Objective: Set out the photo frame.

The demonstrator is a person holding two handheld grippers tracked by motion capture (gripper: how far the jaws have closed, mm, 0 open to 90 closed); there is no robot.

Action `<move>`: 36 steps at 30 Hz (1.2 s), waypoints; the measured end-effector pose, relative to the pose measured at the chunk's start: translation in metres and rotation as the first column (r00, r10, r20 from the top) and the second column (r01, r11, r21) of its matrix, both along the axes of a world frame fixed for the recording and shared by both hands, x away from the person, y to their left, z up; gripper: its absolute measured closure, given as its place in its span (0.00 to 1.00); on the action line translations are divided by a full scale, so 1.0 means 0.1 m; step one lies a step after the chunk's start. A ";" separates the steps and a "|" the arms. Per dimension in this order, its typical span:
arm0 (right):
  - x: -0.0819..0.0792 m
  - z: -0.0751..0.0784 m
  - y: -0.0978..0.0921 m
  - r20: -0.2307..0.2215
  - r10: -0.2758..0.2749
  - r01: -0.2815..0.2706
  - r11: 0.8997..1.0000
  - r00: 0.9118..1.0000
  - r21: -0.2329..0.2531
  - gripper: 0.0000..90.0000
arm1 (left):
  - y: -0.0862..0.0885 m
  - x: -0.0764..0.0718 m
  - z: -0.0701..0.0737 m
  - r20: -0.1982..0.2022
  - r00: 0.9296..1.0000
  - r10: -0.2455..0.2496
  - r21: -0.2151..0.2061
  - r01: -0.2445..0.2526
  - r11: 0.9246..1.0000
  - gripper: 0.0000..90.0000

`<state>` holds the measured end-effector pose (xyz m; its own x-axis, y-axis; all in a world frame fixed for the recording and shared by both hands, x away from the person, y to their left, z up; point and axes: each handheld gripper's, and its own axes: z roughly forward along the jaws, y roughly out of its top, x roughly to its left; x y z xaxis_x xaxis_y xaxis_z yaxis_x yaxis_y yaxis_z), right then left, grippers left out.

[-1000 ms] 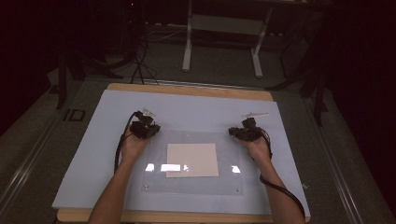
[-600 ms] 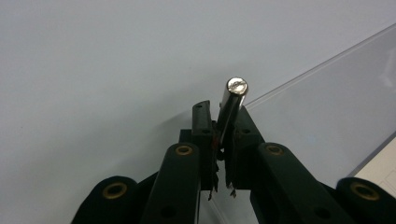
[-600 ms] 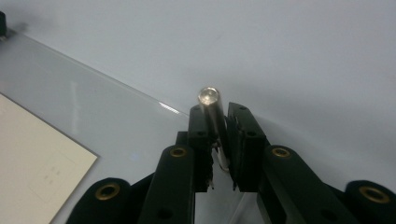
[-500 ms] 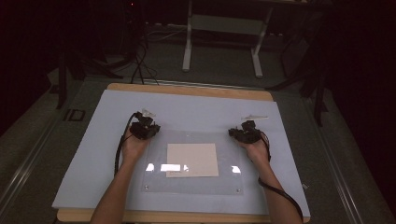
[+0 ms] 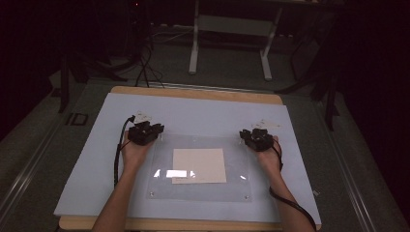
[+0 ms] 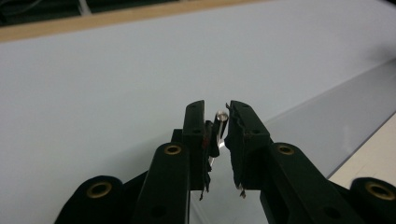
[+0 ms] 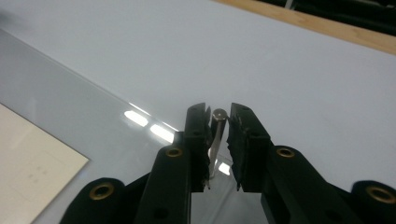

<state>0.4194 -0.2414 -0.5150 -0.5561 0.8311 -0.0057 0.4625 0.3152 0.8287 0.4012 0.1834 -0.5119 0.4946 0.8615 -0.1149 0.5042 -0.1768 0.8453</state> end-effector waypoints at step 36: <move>0.16 0.00 -0.09 -0.122 0.026 -0.010 0.992 0.992 0.127 0.93 | 0.23 0.06 -0.16 -0.013 0.994 -0.108 -0.142 0.105 0.984 0.92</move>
<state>0.4355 -0.2502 -0.5154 -0.5608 0.8107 0.1682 0.5590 0.2210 0.7992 0.4071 0.2066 -0.5277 0.5789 0.7785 -0.2424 0.5064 -0.1103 0.8552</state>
